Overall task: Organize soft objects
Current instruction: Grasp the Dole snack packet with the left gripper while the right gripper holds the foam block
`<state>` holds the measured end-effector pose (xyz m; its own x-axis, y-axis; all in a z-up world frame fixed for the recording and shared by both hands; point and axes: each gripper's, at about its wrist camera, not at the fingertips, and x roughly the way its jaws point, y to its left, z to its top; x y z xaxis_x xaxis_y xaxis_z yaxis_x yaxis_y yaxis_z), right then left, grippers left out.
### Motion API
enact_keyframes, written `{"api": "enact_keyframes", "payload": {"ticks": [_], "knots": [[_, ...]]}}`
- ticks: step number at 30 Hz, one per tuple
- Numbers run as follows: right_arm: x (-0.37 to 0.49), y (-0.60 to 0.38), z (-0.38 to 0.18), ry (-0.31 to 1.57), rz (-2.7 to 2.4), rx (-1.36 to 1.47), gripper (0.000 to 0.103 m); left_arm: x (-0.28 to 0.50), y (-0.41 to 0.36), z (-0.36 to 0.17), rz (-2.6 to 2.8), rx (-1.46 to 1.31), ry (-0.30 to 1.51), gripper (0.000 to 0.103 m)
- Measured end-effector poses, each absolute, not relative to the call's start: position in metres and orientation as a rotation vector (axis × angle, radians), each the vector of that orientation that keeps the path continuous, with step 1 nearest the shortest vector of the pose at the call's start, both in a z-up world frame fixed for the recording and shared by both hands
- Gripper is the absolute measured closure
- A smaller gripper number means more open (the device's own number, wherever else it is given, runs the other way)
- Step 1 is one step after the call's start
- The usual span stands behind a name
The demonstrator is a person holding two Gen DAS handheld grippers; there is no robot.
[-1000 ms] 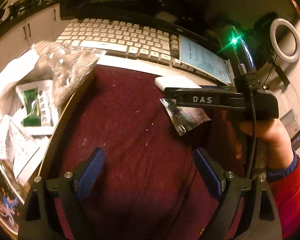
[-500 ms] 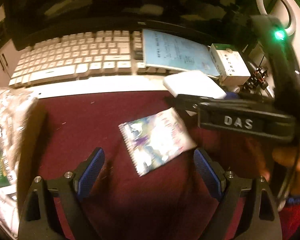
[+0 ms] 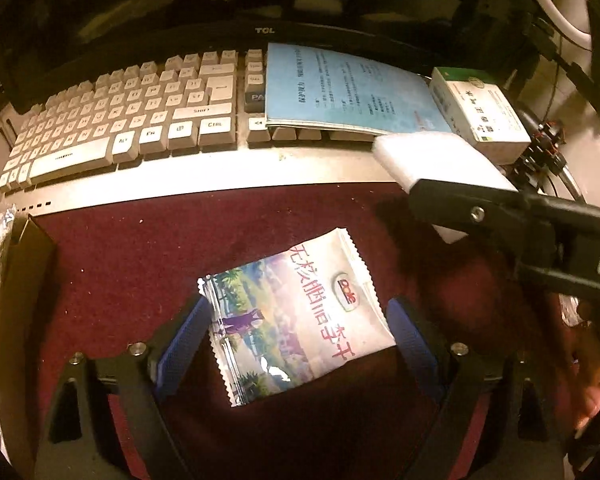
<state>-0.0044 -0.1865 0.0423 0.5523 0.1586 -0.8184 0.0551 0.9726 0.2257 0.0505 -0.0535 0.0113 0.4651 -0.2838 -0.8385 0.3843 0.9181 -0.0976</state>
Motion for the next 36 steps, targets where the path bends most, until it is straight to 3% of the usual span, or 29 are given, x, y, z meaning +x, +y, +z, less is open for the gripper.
{"api": "enact_keyframes", "payload": {"ticks": [1, 3, 4, 5, 6, 7, 8, 9, 16, 17, 19, 20, 21, 29, 36], "knots": [[-0.002, -0.182, 0.041, 0.986, 0.064, 0.237, 0.024, 0.047, -0.052, 0.013, -0.421, 0.115, 1.0, 0.026], [-0.002, -0.178, 0.041, 0.984, 0.071, 0.243, 0.024, 0.041, -0.05, 0.018, -0.444, 0.119, 0.988, 0.052], [-0.002, -0.177, 0.04, 0.985, 0.076, 0.246, 0.024, 0.039, -0.049, 0.021, -0.457, 0.116, 0.986, 0.055], [-0.002, -0.175, 0.04, 0.985, 0.081, 0.248, 0.024, 0.037, -0.048, 0.023, -0.46, 0.113, 0.983, 0.072], [-0.002, -0.173, 0.039, 0.986, 0.087, 0.25, 0.024, 0.035, -0.044, 0.025, -0.459, 0.106, 0.975, 0.083], [-0.002, -0.171, 0.038, 0.985, 0.09, 0.251, 0.024, 0.035, -0.037, 0.026, -0.473, 0.072, 0.983, 0.088], [-0.002, -0.169, 0.037, 0.986, 0.095, 0.253, 0.024, 0.034, -0.03, 0.026, -0.473, 0.049, 0.996, 0.102], [-0.003, -0.168, 0.036, 0.987, 0.1, 0.254, 0.024, 0.035, -0.02, 0.024, -0.464, 0.023, 1.009, 0.103], [-0.001, -0.161, 0.035, 0.987, 0.124, 0.261, 0.024, 0.039, 0.033, 0.014, -0.491, -0.171, 1.041, 0.102], [-0.001, -0.16, 0.035, 0.986, 0.127, 0.261, 0.024, 0.038, 0.034, 0.014, -0.493, -0.175, 1.035, 0.098], [0.0, -0.159, 0.035, 0.983, 0.129, 0.26, 0.024, 0.036, 0.034, 0.016, -0.498, -0.163, 1.018, 0.076], [0.0, -0.159, 0.035, 0.982, 0.13, 0.26, 0.024, 0.034, 0.033, 0.019, -0.503, -0.147, 1.007, 0.047], [-0.001, -0.159, 0.035, 0.982, 0.13, 0.26, 0.024, 0.032, 0.032, 0.023, -0.508, -0.12, 0.995, 0.031], [-0.004, -0.168, 0.036, 0.982, 0.117, 0.264, 0.024, 0.051, -0.024, 0.04, -0.631, 0.338, 0.944, 0.027], [-0.008, -0.181, 0.031, 0.991, 0.087, 0.296, 0.024, 0.104, -0.031, 0.036, -0.781, 0.212, 1.016, 0.026]]}}
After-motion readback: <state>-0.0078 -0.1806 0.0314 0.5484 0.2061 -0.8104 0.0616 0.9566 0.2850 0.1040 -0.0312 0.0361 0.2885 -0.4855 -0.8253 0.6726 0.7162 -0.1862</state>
